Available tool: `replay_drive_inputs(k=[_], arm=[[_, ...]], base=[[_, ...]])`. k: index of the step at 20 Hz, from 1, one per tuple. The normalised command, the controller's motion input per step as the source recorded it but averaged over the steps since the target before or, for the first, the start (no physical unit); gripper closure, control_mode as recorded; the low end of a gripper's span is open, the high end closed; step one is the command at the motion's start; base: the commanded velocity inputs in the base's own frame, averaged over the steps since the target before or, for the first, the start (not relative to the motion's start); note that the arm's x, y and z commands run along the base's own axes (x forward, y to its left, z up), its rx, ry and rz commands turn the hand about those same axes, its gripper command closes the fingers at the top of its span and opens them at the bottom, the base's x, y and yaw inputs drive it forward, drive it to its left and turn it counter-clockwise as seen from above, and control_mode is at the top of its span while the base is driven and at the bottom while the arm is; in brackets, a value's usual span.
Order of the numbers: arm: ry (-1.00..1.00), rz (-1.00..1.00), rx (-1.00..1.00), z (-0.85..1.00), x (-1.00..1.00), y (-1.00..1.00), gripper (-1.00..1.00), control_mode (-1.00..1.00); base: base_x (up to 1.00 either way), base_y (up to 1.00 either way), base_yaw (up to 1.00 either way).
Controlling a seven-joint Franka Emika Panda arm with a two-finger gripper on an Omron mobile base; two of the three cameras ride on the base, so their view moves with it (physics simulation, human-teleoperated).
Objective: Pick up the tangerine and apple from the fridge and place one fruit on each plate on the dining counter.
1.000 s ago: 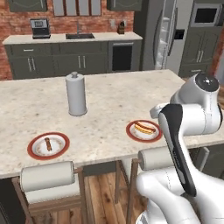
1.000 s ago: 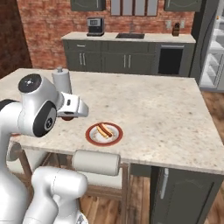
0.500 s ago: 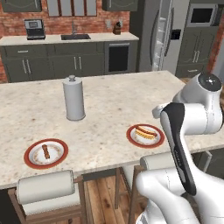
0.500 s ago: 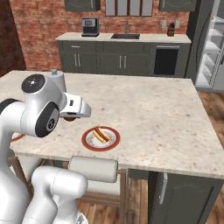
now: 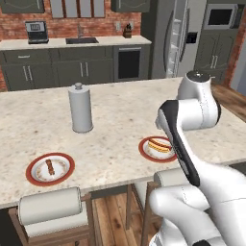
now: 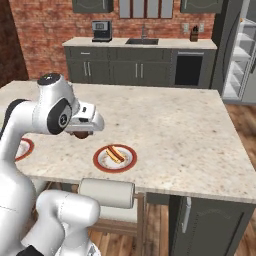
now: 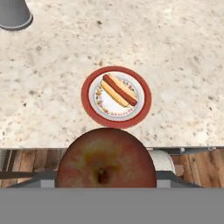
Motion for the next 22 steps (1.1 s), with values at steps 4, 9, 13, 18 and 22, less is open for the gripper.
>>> replay_drive_inputs(k=[4, 9, 13, 18, 22], arm=[[0.39, 0.00, 0.02, -0.81, 0.76, 0.00, 1.00, -1.00], [0.00, 0.00, 0.09, -1.00, 0.70, 0.00, 1.00, -1.00], [0.00, -0.10, 0.08, -1.00, 0.71, 0.04, 1.00, -1.00], [0.04, -0.25, 0.05, -0.88, 0.62, 0.09, 1.00, -1.00], [0.09, -0.32, 0.00, -0.72, 0.59, 0.07, 1.00, -1.00]], base=[[0.00, 0.00, 0.00], [0.00, 0.00, 0.00], [0.00, 0.00, 0.00], [0.00, 0.00, 0.00], [0.00, 0.00, 0.00]])
